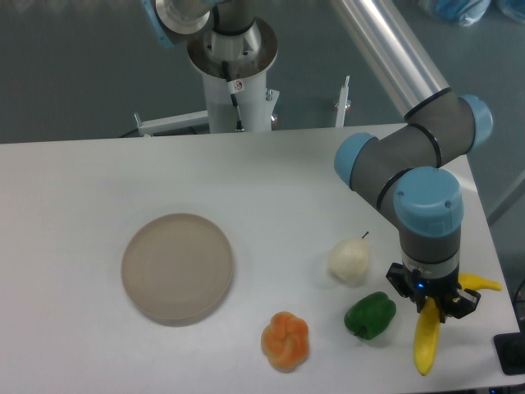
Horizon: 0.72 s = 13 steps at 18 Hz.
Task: Place bananas on a plate
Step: 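Hold the yellow banana closed in the gripper beside the green pepper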
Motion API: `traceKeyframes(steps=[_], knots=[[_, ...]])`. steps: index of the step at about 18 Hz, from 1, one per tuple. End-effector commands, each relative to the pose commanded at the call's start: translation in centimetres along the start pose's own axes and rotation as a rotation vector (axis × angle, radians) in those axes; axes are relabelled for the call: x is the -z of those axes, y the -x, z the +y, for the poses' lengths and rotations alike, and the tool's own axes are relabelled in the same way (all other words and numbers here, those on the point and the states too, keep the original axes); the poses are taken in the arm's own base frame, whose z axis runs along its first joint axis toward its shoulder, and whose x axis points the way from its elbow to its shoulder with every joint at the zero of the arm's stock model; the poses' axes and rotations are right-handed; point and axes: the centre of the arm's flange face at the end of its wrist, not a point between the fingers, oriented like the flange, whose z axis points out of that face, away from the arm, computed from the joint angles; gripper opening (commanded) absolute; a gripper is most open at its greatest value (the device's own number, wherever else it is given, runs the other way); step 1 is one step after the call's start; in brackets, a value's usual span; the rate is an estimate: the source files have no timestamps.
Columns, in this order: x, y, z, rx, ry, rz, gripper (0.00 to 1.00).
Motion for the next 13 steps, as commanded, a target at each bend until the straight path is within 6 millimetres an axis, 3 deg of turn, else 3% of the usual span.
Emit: traceKeyframes(steps=[13], knots=[[-0.09,-0.35,0.01,-0.005,-0.001,0.003,0.22]])
